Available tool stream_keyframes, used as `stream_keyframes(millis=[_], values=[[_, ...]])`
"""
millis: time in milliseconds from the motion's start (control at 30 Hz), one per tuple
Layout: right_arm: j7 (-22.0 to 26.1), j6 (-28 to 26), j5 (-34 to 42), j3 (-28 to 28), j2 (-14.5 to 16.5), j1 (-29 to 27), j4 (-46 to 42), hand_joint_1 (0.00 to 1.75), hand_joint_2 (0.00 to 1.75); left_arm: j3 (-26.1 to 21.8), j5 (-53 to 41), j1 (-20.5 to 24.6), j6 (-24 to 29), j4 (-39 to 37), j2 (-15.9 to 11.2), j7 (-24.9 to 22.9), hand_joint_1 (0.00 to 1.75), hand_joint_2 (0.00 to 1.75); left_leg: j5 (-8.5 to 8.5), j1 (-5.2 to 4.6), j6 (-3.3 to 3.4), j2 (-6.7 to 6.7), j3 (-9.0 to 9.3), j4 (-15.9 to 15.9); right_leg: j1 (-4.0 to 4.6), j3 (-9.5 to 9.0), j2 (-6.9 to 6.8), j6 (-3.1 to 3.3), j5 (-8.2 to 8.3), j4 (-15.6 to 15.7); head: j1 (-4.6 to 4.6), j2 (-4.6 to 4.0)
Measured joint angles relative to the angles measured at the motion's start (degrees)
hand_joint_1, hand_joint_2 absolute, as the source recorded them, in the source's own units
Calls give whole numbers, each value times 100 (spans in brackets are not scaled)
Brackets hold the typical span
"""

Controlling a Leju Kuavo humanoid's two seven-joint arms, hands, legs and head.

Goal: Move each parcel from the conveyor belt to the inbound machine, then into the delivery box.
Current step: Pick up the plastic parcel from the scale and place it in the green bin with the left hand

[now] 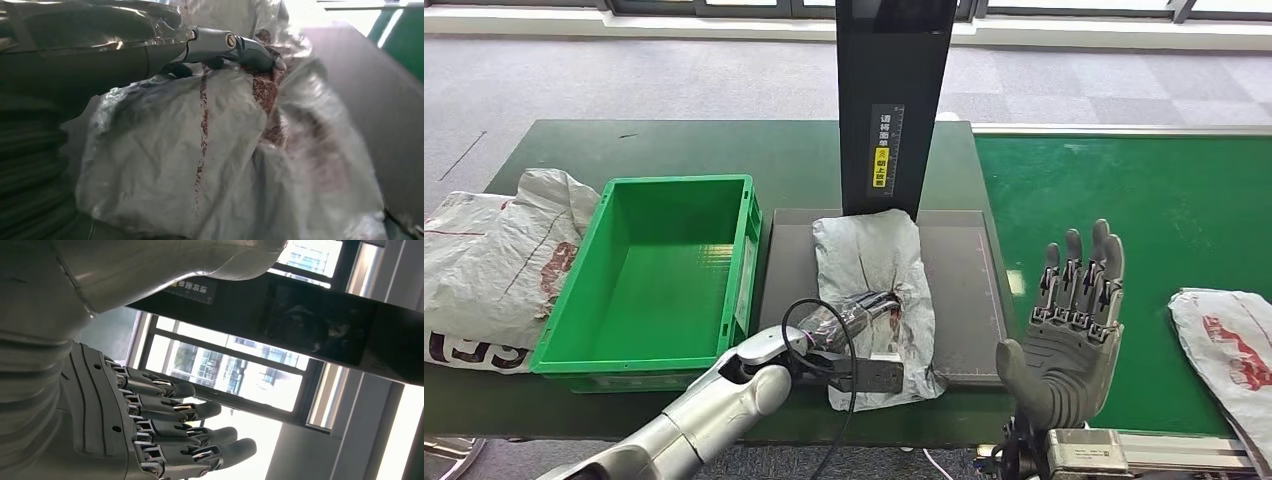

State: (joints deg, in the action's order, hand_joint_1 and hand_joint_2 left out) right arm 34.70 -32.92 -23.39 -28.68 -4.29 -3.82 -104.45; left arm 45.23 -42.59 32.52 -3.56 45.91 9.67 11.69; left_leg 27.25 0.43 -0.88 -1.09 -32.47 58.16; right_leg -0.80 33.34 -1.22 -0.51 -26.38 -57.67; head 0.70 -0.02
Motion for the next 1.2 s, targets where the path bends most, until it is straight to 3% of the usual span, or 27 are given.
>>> stream_keyframes(millis=[100,233,367,833,1200], values=[[42,20,5,-45,-17,6,1,0,175,106,-51,165,-59,-525,175,-3,0,175,0,0,0,7,0,0,0,-4,-9,0,-1,0,1,0],[25,138,-2,-104,-24,45,2,0,175,293,-123,460,-612,-1200,388,-16,3,175,0,1,2,22,10,-1,0,-28,-29,-1,-5,0,1,0],[-43,217,-16,-163,-25,79,2,0,175,450,-136,697,-903,-1638,514,84,175,175,12,1,10,24,16,-3,-2,-78,-32,-8,-22,3,2,0],[-98,317,-111,-163,-25,75,0,0,175,480,-36,853,-518,-1877,636,101,175,175,10,2,8,23,86,-4,-1,-109,-34,-6,-21,5,2,0],[-142,392,-185,-163,-25,-27,-99,0,175,277,100,591,445,-1587,591,-2,175,175,7,3,8,21,78,-4,-1,-95,-30,-5,-18,4,0,0]])
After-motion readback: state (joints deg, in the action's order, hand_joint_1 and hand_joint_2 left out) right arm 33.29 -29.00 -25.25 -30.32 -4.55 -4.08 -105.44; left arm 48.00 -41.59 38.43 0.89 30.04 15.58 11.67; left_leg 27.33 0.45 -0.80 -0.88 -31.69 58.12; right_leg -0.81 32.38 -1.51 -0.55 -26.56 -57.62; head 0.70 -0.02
